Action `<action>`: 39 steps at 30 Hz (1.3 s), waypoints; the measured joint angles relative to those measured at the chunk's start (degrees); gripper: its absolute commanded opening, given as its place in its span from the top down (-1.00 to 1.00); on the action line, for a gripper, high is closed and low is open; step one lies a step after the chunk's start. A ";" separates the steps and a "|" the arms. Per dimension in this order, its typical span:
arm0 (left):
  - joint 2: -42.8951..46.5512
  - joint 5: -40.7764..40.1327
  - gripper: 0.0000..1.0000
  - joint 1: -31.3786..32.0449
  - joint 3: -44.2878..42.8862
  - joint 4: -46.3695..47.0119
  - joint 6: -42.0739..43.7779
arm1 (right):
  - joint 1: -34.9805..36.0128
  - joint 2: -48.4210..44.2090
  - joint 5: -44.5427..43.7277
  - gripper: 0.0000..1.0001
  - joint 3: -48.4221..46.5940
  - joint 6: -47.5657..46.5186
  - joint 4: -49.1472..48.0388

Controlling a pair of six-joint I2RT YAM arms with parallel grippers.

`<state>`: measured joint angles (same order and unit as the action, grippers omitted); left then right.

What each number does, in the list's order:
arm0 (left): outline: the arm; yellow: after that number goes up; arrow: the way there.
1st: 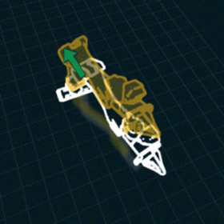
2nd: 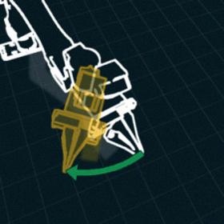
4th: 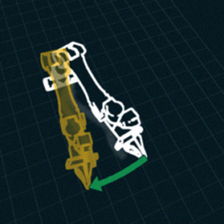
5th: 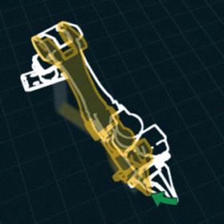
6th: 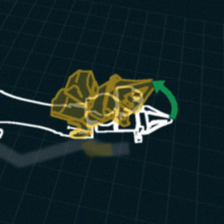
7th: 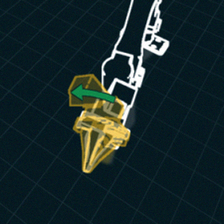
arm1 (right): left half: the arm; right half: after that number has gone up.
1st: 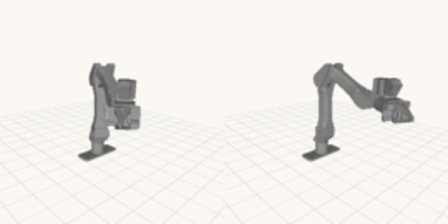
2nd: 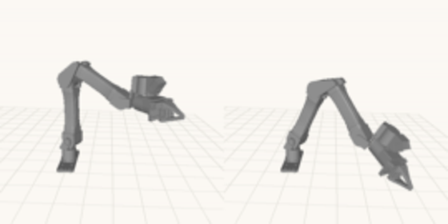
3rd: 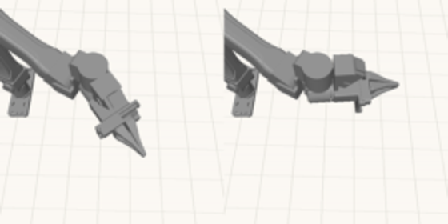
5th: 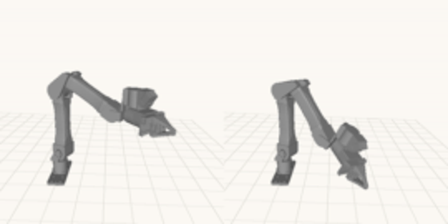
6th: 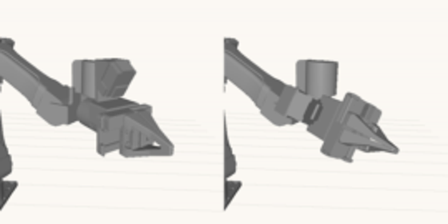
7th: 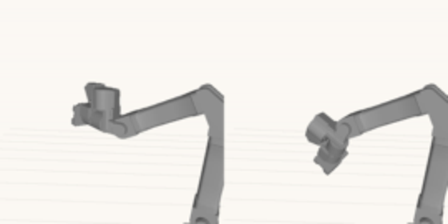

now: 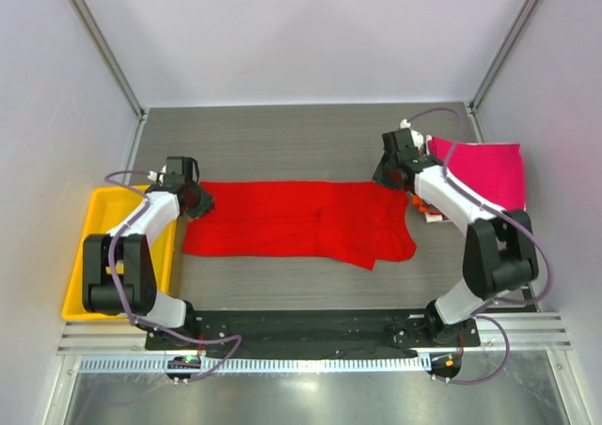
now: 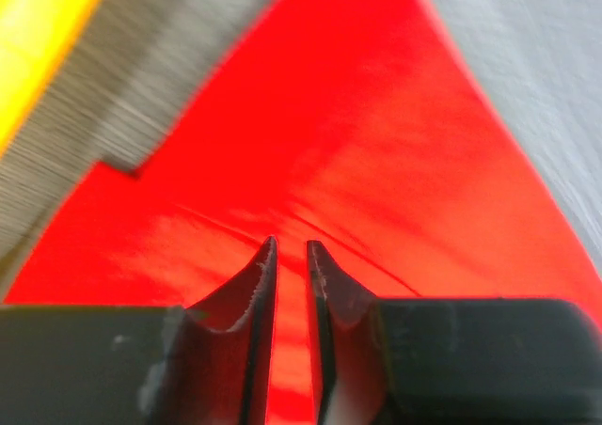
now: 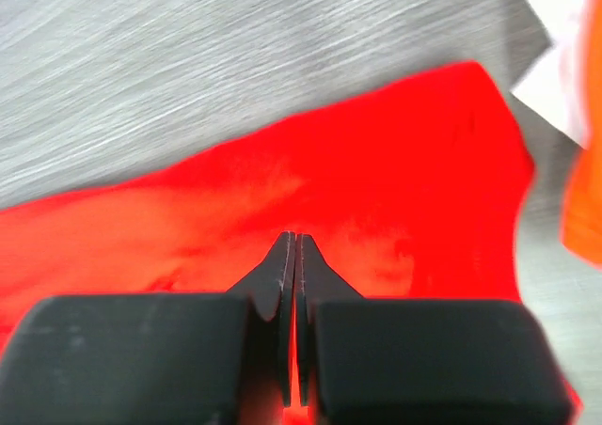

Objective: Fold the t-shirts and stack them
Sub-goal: Fold the tshirt

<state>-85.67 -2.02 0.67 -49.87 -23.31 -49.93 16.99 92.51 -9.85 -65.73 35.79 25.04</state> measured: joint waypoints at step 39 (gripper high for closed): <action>-14.05 -7.67 0.99 9.49 -10.62 -7.52 6.84 | 4.04 12.87 -3.06 0.98 -2.23 -2.73 7.13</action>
<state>-99.72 -9.69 10.15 -60.49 -30.83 -43.09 21.04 105.38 -12.91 -67.96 33.06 32.16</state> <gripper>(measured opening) 0.003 0.022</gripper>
